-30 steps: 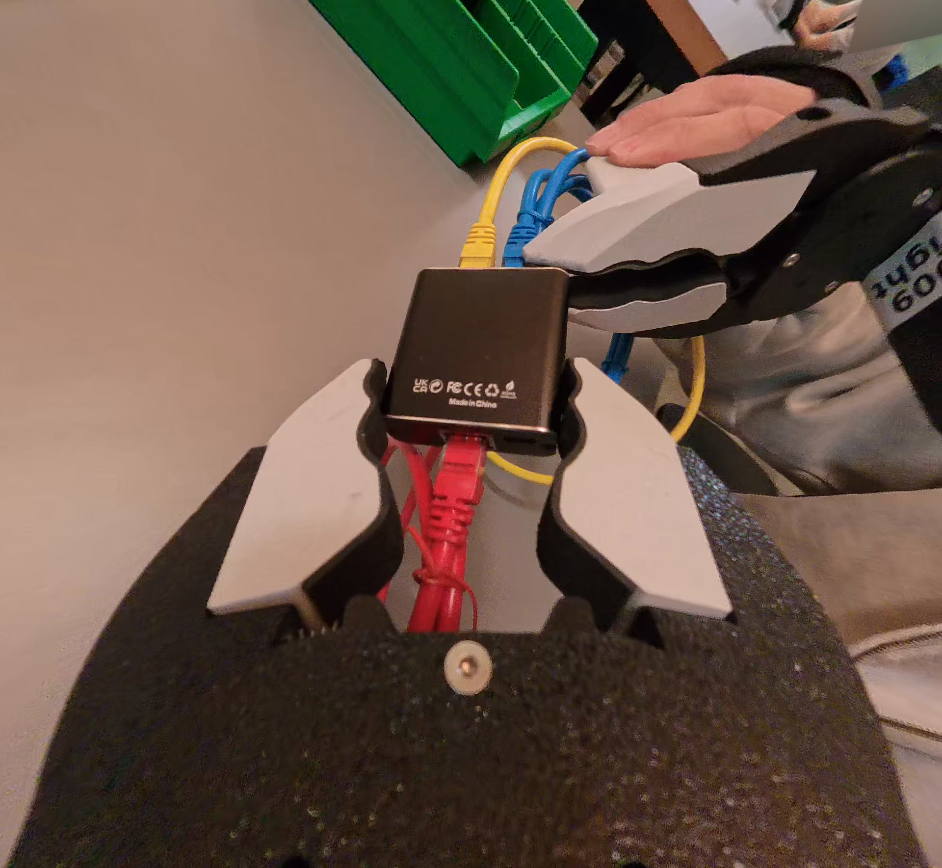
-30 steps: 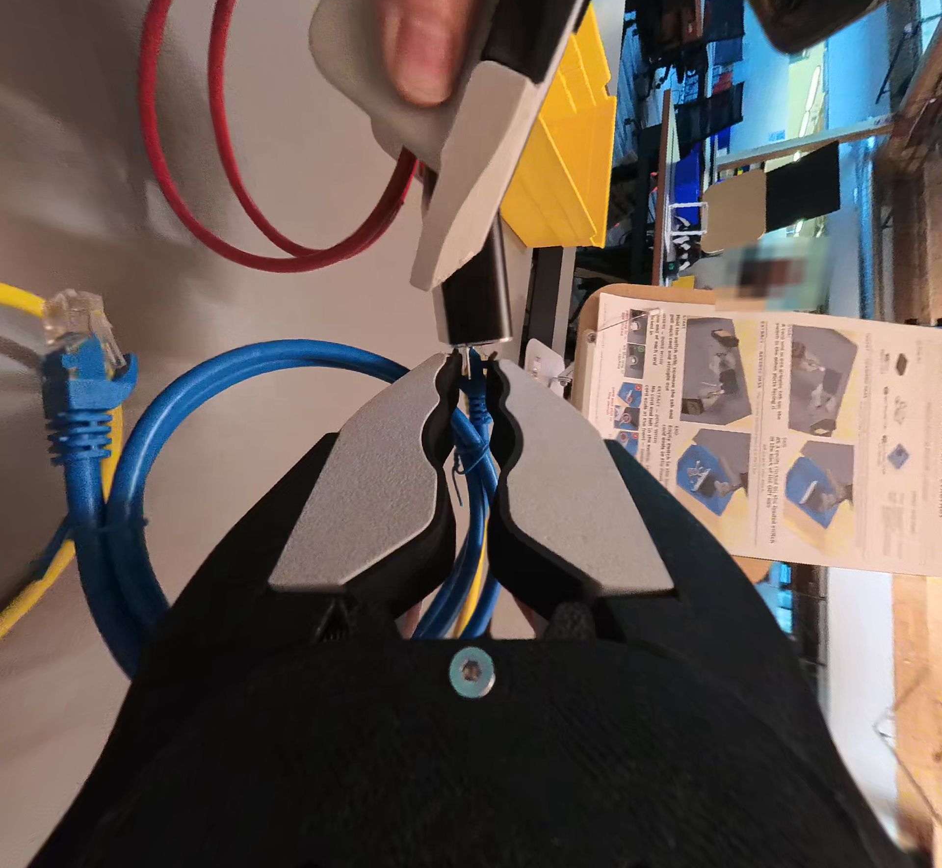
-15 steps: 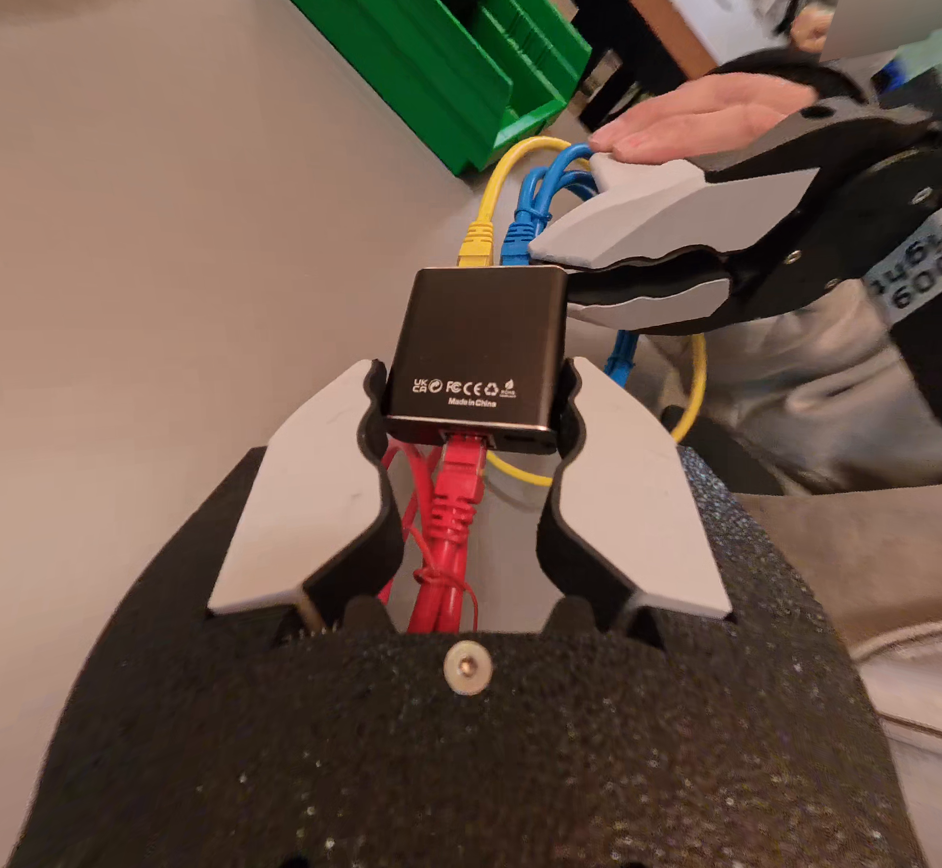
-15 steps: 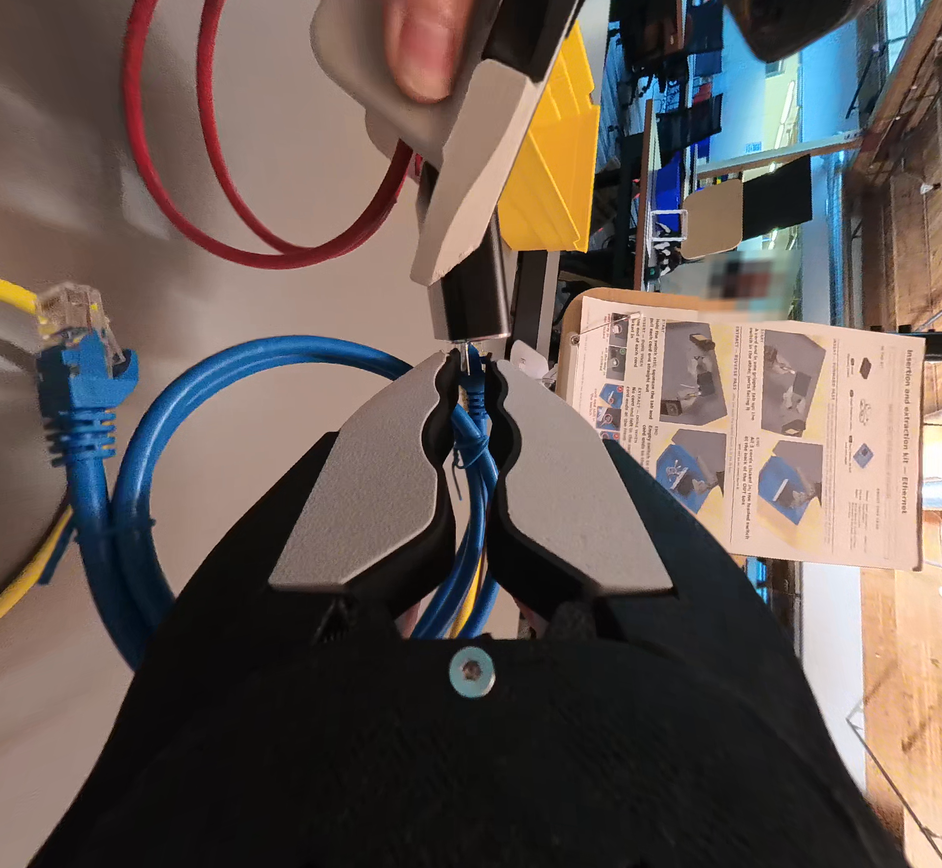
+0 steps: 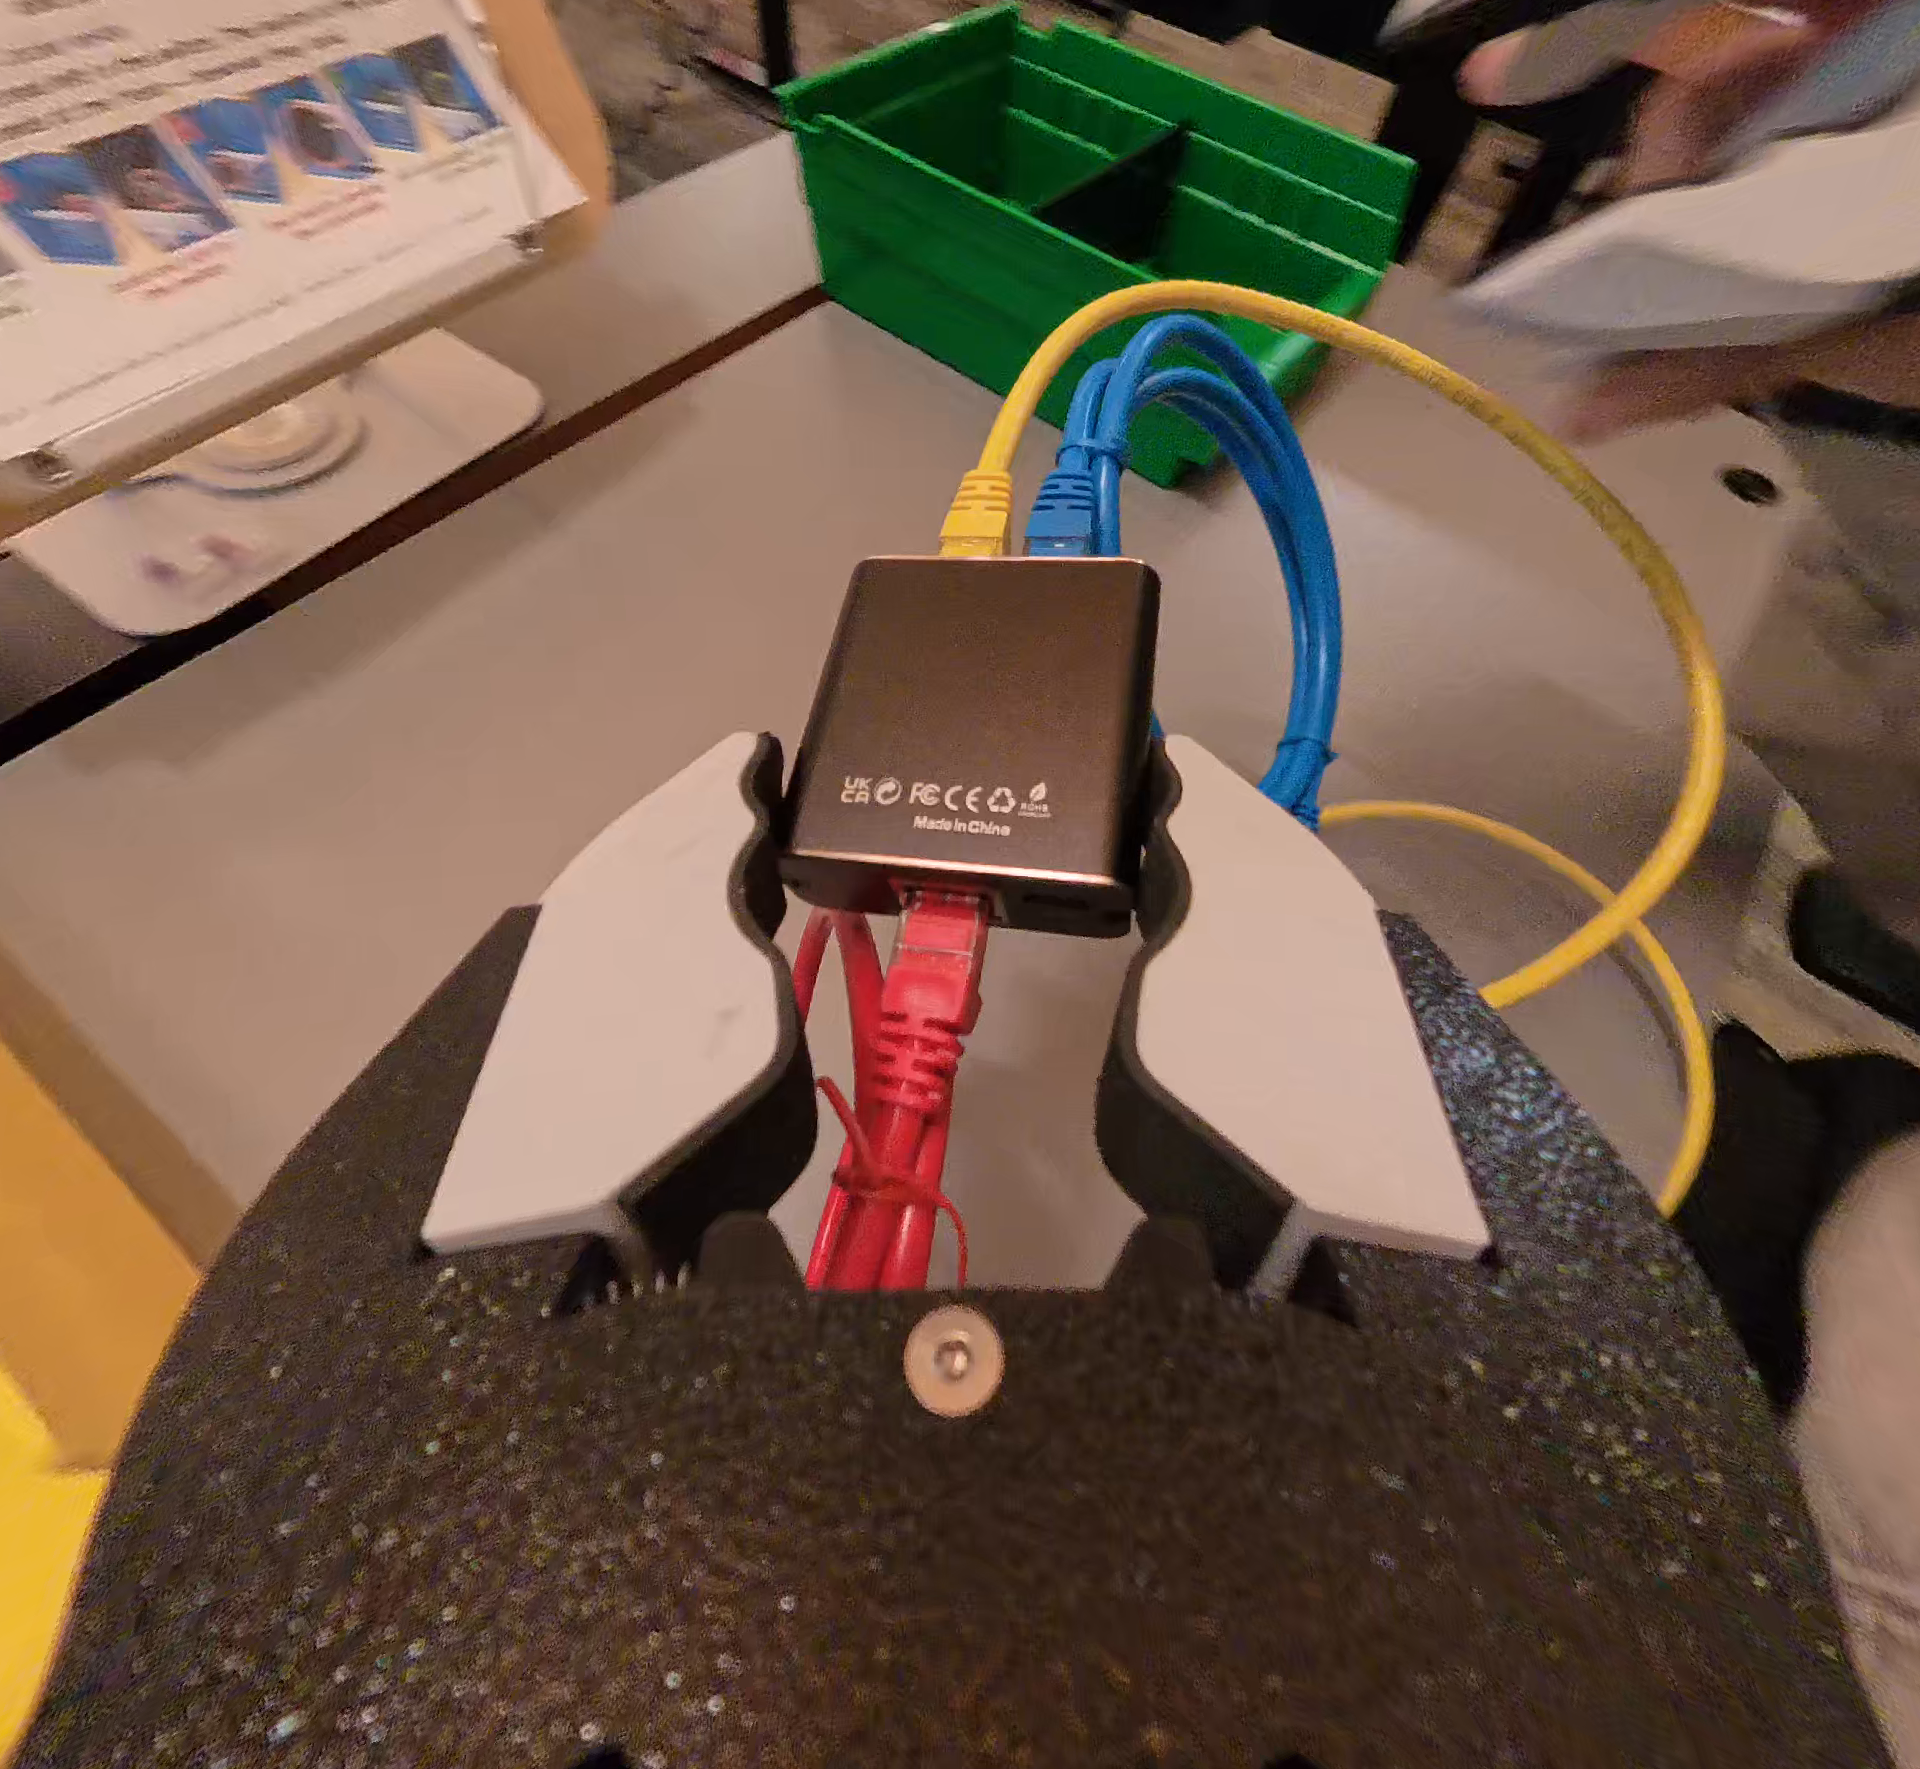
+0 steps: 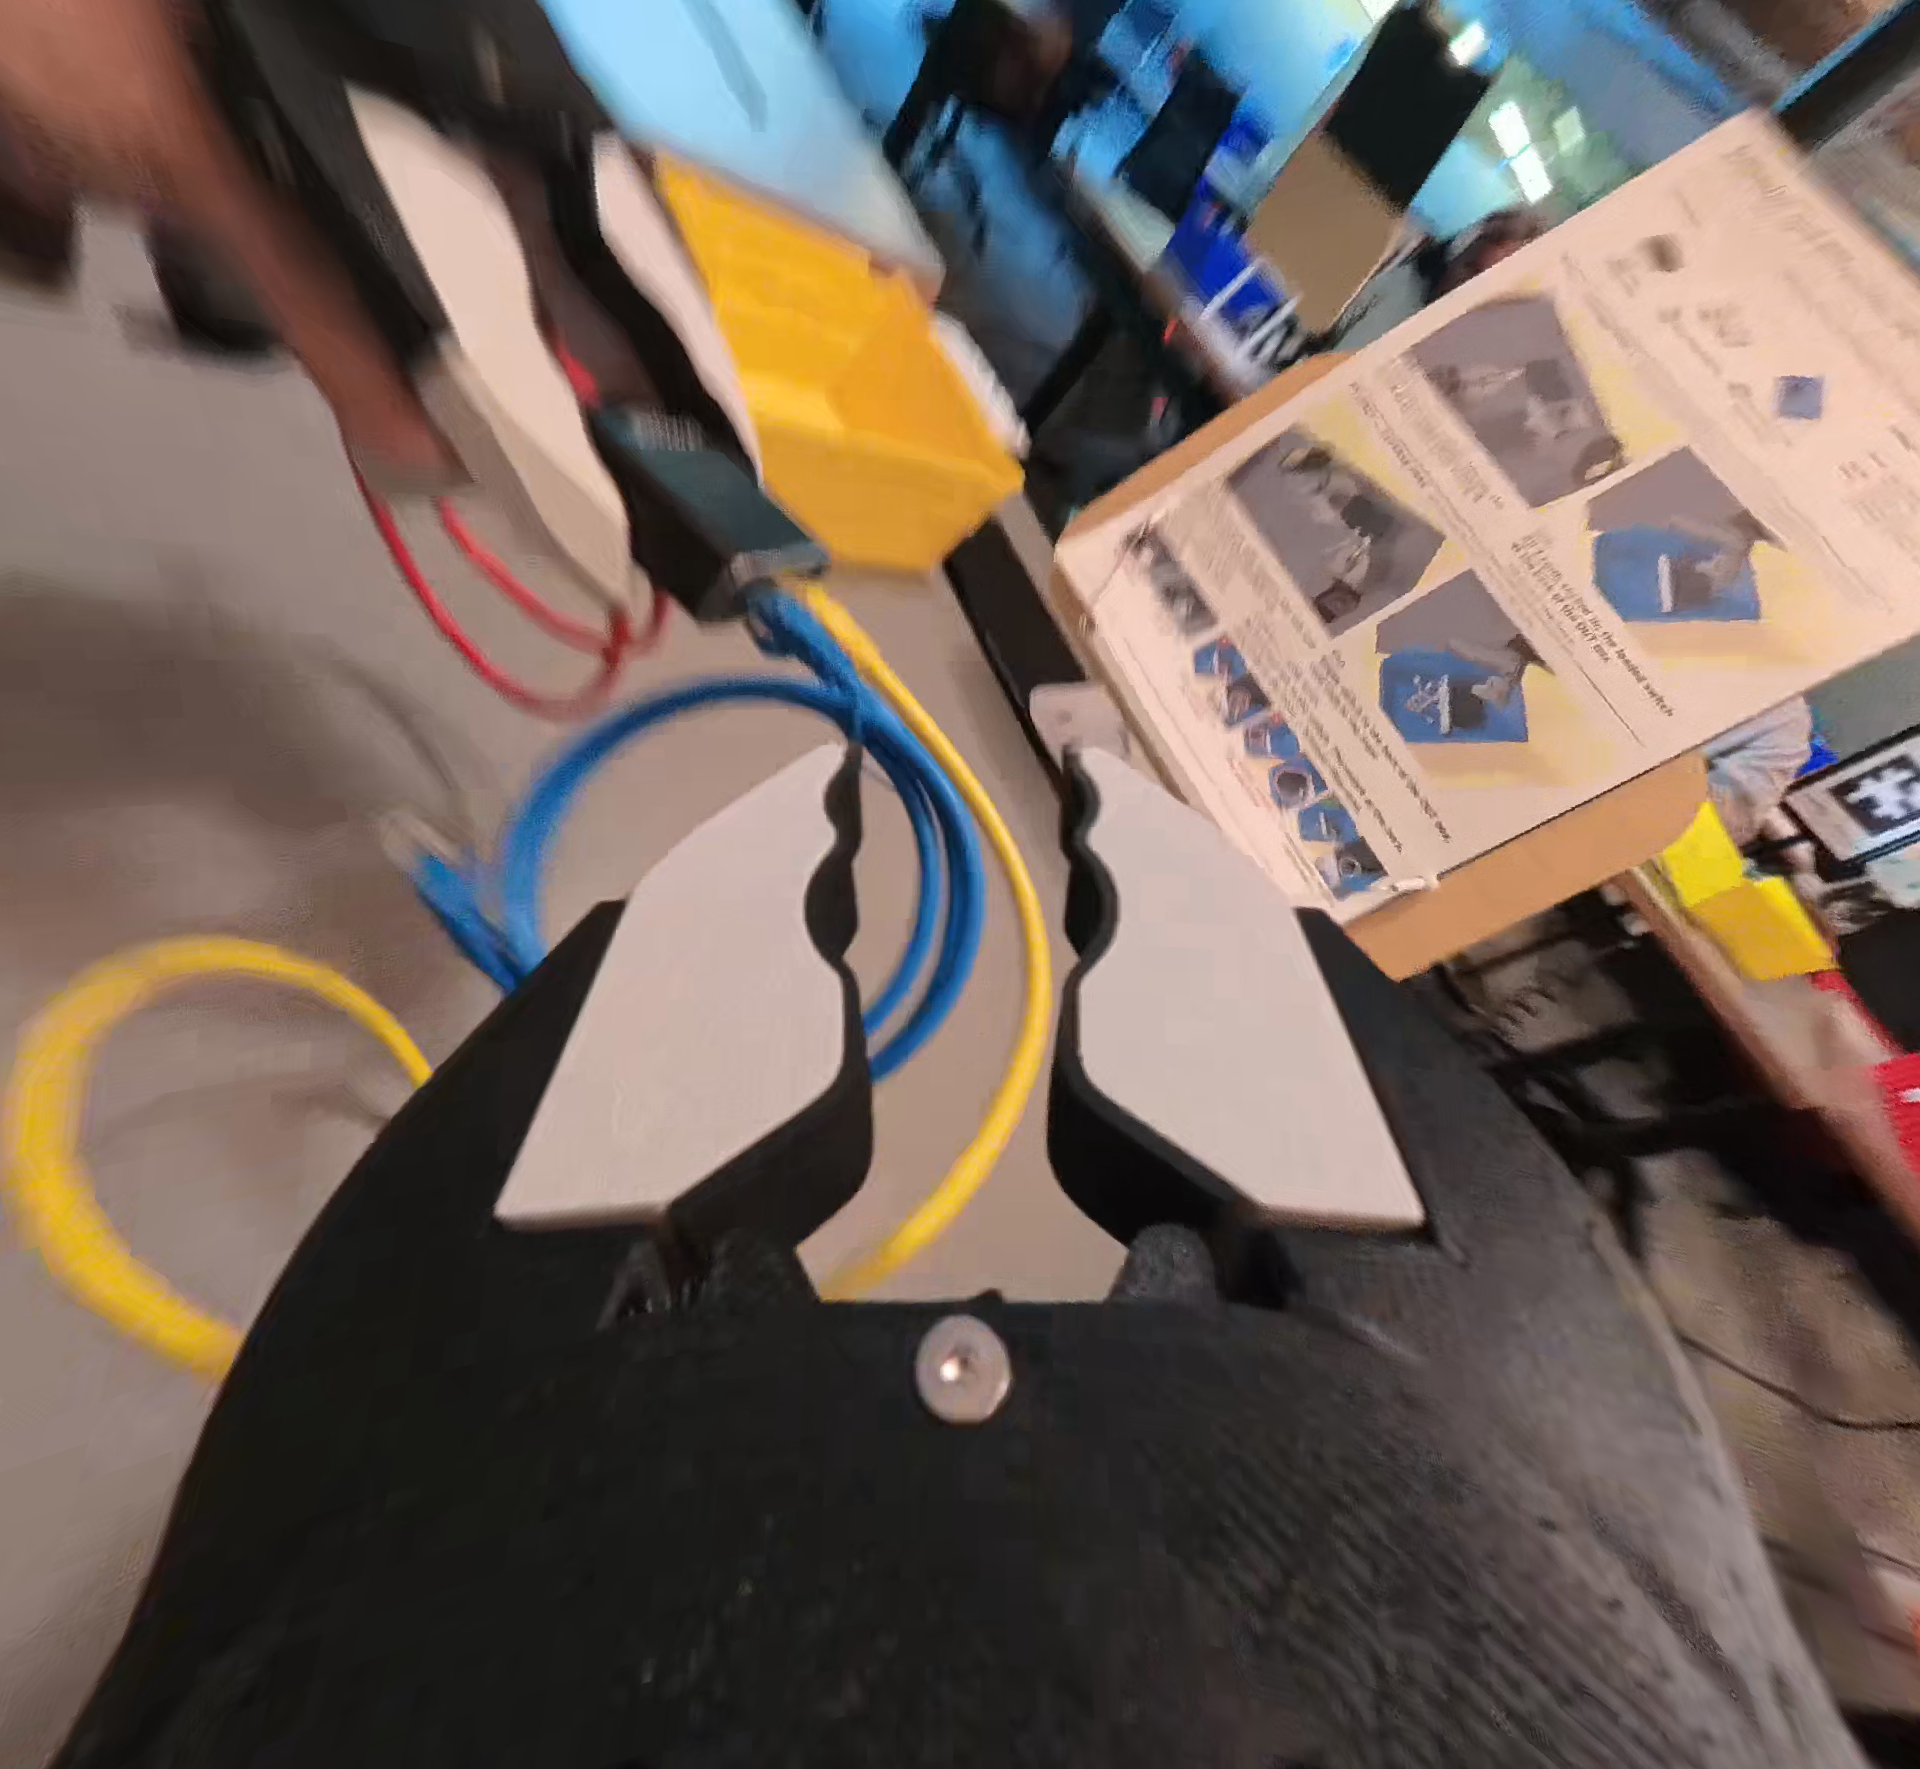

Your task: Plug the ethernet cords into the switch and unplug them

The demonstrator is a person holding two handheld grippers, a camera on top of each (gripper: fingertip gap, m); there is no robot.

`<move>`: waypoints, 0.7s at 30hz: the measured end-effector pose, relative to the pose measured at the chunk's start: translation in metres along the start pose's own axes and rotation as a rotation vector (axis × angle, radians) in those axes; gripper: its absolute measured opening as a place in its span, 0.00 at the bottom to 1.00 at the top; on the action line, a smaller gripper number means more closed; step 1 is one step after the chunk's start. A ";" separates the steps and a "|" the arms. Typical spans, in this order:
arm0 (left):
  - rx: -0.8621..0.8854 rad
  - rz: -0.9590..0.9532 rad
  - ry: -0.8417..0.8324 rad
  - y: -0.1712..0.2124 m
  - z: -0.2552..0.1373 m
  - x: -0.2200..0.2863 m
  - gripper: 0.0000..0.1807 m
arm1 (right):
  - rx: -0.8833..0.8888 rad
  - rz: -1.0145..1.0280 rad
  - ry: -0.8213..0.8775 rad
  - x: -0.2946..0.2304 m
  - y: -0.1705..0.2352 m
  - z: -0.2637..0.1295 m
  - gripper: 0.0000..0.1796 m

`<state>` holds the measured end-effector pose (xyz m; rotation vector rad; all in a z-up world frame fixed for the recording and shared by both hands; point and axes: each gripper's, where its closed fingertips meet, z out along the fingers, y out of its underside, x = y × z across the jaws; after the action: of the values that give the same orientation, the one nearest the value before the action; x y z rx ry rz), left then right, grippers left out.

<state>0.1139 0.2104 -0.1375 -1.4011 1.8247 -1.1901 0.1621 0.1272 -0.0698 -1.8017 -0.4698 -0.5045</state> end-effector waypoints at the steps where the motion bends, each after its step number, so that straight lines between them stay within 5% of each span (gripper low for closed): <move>1: 0.012 -0.016 -0.041 0.000 0.001 -0.005 0.36 | 0.102 0.097 0.030 -0.001 -0.017 -0.008 0.23; 6: 0.125 0.017 -0.210 -0.007 0.007 -0.011 0.36 | 0.520 0.794 -0.015 -0.017 -0.043 -0.022 0.27; 9: 0.208 0.124 -0.317 -0.012 0.008 -0.005 0.35 | 0.504 1.134 -0.053 -0.029 -0.009 0.005 0.32; 12: 0.296 0.287 -0.483 -0.021 -0.003 -0.001 0.23 | 0.494 1.233 -0.008 -0.036 0.007 0.018 0.30; 14: 0.368 0.365 -0.481 -0.027 -0.007 0.014 0.00 | 0.413 1.213 -0.007 -0.046 0.013 0.035 0.33; 16: 0.315 0.341 -0.442 -0.019 0.004 0.019 0.00 | 0.286 1.308 -0.062 -0.061 0.027 0.053 0.36; 21: 0.303 0.364 -0.544 -0.017 0.001 0.001 0.03 | 0.433 1.365 -0.186 -0.066 -0.001 0.030 0.18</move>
<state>0.1224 0.2085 -0.1227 -1.0321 1.3703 -0.7615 0.1098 0.1524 -0.1138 -1.3525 0.5310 0.6682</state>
